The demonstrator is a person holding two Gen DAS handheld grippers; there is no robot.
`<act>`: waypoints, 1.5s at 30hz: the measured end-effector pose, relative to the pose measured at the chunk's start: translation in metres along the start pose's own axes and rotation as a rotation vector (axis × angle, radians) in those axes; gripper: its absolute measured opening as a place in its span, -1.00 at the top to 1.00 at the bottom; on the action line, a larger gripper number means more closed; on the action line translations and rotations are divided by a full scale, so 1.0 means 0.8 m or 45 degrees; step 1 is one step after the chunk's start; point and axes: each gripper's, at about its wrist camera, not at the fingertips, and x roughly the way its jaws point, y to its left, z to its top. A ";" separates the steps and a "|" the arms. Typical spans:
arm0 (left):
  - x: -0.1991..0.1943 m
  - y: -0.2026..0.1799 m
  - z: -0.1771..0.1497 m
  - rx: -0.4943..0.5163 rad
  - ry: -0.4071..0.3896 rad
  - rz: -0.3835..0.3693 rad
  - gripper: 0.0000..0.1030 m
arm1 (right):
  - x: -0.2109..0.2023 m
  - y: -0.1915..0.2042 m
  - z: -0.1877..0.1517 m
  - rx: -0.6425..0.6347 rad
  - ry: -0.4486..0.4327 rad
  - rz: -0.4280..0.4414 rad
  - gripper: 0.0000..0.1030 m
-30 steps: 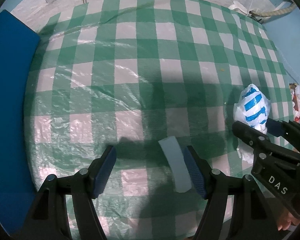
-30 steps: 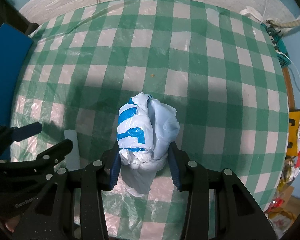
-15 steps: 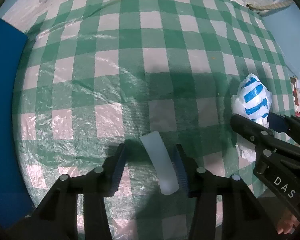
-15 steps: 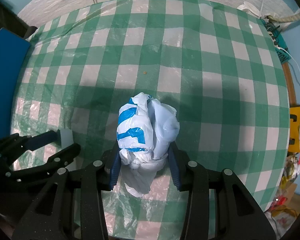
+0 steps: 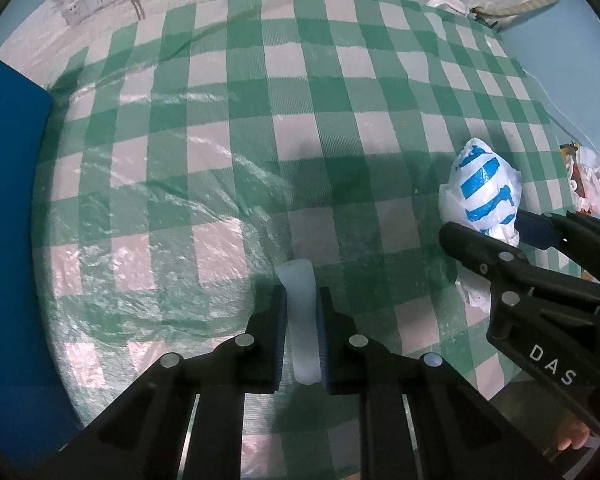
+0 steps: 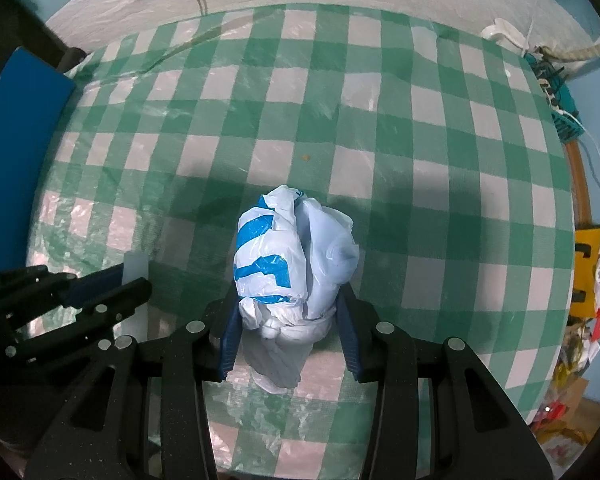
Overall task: Organize soft objects
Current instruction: 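Lift the bag bundle and white tube and carry them over the box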
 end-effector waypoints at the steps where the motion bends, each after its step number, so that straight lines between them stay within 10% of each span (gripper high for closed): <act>1: -0.002 -0.001 0.000 0.005 -0.008 -0.001 0.73 | -0.002 0.003 0.000 -0.006 -0.003 0.001 0.19; 45: -0.163 0.098 -0.011 0.120 -0.405 0.347 0.74 | -0.112 0.105 0.032 -0.258 -0.238 -0.024 0.19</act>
